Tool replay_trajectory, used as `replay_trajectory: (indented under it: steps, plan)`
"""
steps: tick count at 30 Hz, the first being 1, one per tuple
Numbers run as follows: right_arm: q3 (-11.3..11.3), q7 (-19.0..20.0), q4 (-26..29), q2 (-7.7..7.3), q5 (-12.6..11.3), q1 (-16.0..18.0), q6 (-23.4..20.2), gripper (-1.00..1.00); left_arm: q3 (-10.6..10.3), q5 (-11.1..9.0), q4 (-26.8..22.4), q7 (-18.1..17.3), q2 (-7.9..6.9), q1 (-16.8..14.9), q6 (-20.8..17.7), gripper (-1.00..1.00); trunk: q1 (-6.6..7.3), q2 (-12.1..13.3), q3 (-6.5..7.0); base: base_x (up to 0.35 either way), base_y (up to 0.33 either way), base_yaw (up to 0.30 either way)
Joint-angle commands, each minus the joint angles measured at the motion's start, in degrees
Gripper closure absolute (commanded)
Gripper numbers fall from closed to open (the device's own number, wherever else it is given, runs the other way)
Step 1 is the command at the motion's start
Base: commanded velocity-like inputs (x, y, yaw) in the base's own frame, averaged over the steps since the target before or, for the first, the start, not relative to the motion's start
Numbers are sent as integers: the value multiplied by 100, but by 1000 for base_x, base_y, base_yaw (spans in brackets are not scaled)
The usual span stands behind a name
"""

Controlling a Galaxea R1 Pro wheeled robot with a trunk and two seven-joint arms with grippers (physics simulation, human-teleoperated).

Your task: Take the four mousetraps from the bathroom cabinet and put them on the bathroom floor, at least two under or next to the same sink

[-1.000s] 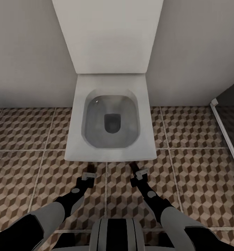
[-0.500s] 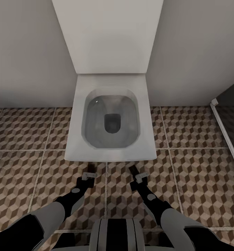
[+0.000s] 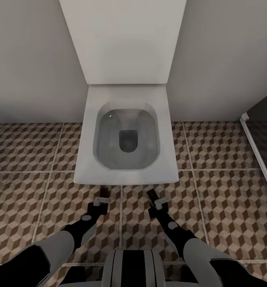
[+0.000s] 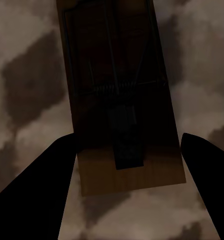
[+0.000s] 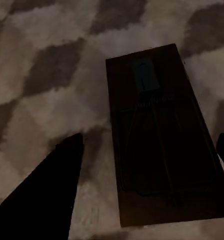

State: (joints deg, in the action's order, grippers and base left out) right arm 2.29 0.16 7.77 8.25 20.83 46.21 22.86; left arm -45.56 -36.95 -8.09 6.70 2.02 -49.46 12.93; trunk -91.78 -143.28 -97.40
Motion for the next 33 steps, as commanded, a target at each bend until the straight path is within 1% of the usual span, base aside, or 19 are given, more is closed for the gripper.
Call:
replay_trajectory:
  steps: [1, 16, 17, 33]
  plan:
    - [26, 2, -4, -1, 28, 2, 17, -100, -49, -23, 1, 33, 0, -2, 17, 100, 1, -1, -2, 0, 0, 0]
    - [26, 2, -4, 0, 27, 2, 25, -100, -49, -23, 0, 34, 6, -2, 17, 100, 1, -1, -2, 0, 0, 0]
    - [26, 2, -4, -1, 28, 2, 25, -100, -49, -23, 3, 35, 6, -2, 17, -100, 1, -1, -2, 0, 0, 0]
    - [26, 2, -4, -2, 29, 2, 25, -100, -49, -23, 9, 41, 2, -2, 17, -100, 1, -1, -2, 0, 0, 0]
